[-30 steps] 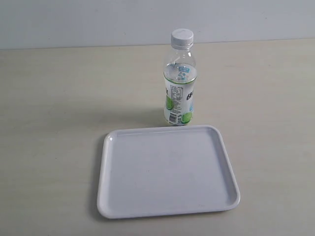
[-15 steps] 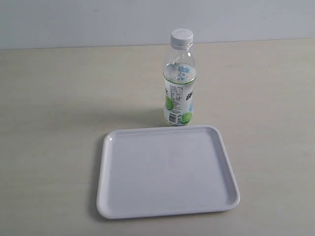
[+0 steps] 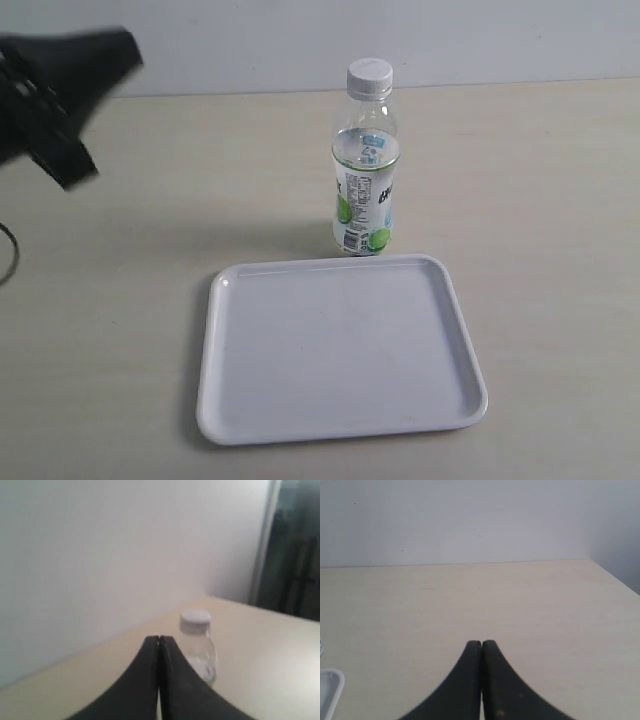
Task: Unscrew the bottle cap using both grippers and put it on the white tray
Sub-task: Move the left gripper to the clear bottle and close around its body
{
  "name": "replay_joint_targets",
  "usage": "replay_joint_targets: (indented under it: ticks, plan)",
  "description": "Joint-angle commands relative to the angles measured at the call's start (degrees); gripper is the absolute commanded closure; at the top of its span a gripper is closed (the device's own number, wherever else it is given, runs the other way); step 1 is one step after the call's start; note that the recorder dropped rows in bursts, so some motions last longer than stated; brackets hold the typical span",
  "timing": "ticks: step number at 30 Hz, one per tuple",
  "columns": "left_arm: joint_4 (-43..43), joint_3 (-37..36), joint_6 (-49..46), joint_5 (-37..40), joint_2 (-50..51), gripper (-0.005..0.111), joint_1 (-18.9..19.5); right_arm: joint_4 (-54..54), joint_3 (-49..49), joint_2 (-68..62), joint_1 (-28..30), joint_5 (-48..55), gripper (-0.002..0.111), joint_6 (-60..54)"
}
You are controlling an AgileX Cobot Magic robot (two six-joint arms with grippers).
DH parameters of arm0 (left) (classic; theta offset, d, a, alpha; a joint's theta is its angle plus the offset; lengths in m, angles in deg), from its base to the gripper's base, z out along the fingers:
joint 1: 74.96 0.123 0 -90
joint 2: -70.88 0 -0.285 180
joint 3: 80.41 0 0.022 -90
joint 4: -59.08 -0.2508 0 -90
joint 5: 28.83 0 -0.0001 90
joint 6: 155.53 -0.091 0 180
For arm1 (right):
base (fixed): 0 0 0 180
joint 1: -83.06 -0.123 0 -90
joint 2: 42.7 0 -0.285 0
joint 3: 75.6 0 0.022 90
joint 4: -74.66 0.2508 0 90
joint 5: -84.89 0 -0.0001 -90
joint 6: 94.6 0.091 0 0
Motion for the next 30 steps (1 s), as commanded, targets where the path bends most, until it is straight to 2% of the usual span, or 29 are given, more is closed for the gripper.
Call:
replay_joint_targets:
  ticks: [1,3,7,10,13,18,21,30]
  plan:
    - [-6.1,0.2,-11.2,-8.7,15.1,0.107,0.1,-0.5,-0.3,0.3,0.3,0.0,0.108,0.0]
    - [-6.1,0.2,-15.6,-12.2,21.1,0.107,0.1,-0.5,-0.3,0.3,0.3,0.0,0.108,0.0]
    - [-7.4,2.3,-22.1,-12.4,30.6,0.105,-0.5,-0.5,-0.3,0.3,0.3,0.0,0.108,0.0]
    - [-7.3,5.5,-23.2,-12.4,36.2,0.094,-2.4,-0.5,-0.3,0.3,0.3,0.0,0.108,0.0]
    - [-7.7,9.3,-25.6,-12.4,40.8,0.07,-4.5,-0.5,-0.3,0.3,0.3,0.0,0.108,0.0]
    - [-5.3,14.4,-25.9,-12.4,44.5,0.004,-8.1,-0.5,-0.3,0.3,0.3,0.0,0.108,0.0]
    - [-1.4,16.8,-22.5,-12.4,46.2,0.003,-9.8,-0.5,-0.3,0.3,0.3,0.0,0.108,0.0]
    - [0.6,23.5,-19.7,-12.4,51.4,0.003,-13.5,-0.5,-0.3,0.3,0.3,0.0,0.108,0.0]
